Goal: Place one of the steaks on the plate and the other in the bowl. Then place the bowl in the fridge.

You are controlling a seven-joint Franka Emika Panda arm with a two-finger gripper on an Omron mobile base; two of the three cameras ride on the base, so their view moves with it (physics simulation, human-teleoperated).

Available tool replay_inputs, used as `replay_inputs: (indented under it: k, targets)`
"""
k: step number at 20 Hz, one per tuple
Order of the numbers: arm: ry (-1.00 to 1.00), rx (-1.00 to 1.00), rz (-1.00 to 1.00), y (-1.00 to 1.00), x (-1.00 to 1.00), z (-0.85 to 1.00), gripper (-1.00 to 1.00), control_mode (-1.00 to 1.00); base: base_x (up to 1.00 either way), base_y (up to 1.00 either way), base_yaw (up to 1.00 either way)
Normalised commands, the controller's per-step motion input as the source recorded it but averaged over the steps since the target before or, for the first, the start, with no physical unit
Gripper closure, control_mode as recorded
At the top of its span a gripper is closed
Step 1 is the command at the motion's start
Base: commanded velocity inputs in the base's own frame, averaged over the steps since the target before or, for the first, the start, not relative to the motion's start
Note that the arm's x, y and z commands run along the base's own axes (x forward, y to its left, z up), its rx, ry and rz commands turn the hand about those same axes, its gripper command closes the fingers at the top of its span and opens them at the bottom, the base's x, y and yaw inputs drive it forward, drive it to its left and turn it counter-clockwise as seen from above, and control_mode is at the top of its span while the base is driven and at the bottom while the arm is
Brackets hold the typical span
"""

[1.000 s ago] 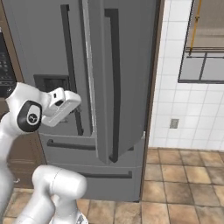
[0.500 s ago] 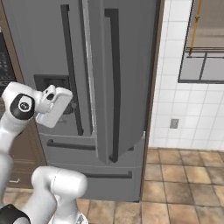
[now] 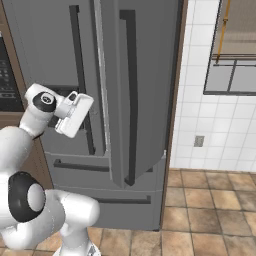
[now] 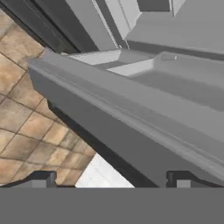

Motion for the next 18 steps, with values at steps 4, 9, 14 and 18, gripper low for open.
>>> replay_inputs:
  k: [4,9,14,18]
  targets:
    - [0.29,-0.13,0.04,-0.03,0.28,-0.24,-1.0,-1.0,0.0,0.0,0.0]
    - [0.19,-0.05,0.12,-0.3,0.44,-0.16,-1.0,-1.0,0.0,0.0,0.0]
    - [0.13,-0.06,0.13,-0.46,0.36,-0.08,-1.0,-1.0,0.0,0.0,0.0]
    - [0.09,-0.02,0.09,-0.64,0.18,-0.01,-1.0,-1.0,0.0,0.0,0.0]
